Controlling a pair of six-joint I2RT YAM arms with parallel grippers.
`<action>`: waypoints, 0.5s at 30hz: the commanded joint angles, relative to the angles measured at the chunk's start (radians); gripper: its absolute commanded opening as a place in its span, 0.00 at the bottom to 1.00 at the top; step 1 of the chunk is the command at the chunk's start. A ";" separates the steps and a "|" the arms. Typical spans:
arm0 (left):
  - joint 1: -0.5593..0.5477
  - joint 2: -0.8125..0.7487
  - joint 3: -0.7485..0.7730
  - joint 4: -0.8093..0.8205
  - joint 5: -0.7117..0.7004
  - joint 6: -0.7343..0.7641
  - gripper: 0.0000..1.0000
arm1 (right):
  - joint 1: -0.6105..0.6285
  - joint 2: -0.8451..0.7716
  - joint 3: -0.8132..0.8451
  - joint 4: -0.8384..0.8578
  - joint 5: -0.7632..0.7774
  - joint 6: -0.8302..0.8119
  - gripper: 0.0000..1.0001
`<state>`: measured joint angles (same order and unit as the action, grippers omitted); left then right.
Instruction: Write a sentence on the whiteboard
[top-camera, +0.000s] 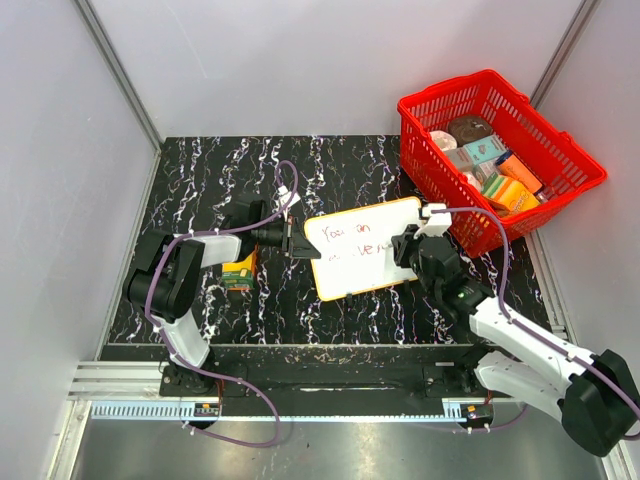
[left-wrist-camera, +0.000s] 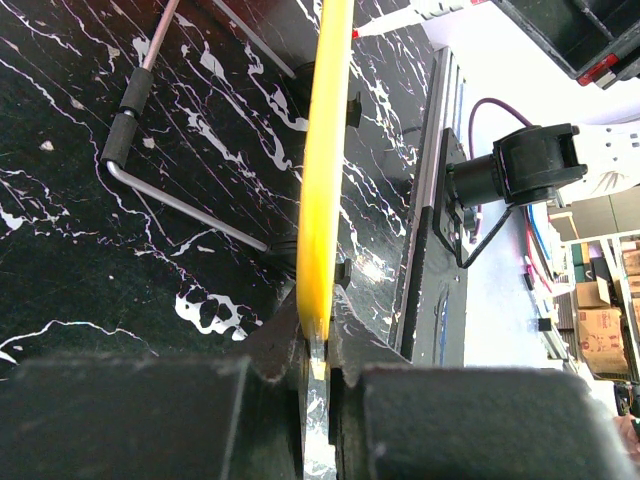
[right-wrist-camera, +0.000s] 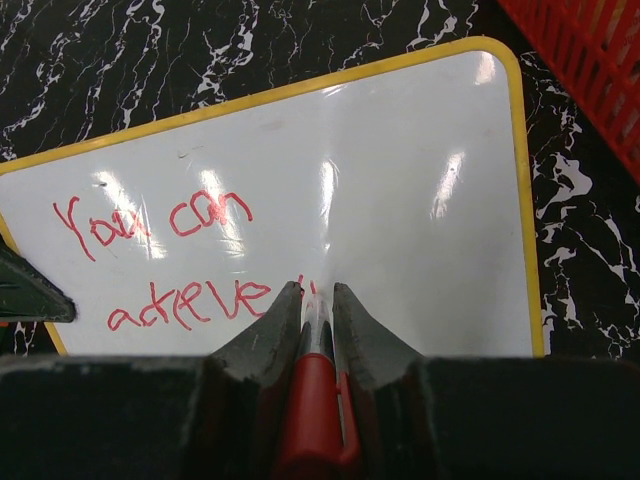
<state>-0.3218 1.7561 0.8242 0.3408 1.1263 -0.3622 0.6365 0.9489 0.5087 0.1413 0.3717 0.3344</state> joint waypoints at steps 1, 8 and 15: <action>-0.019 -0.027 0.018 -0.017 -0.002 0.040 0.00 | -0.004 -0.024 -0.021 -0.017 -0.016 0.018 0.00; -0.017 -0.029 0.016 -0.017 -0.002 0.040 0.00 | -0.005 -0.022 -0.022 -0.008 -0.017 0.020 0.00; -0.017 -0.035 0.016 -0.022 -0.005 0.043 0.00 | -0.006 -0.004 0.022 0.017 0.019 -0.001 0.00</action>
<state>-0.3218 1.7557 0.8242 0.3370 1.1252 -0.3626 0.6365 0.9325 0.4881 0.1326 0.3573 0.3470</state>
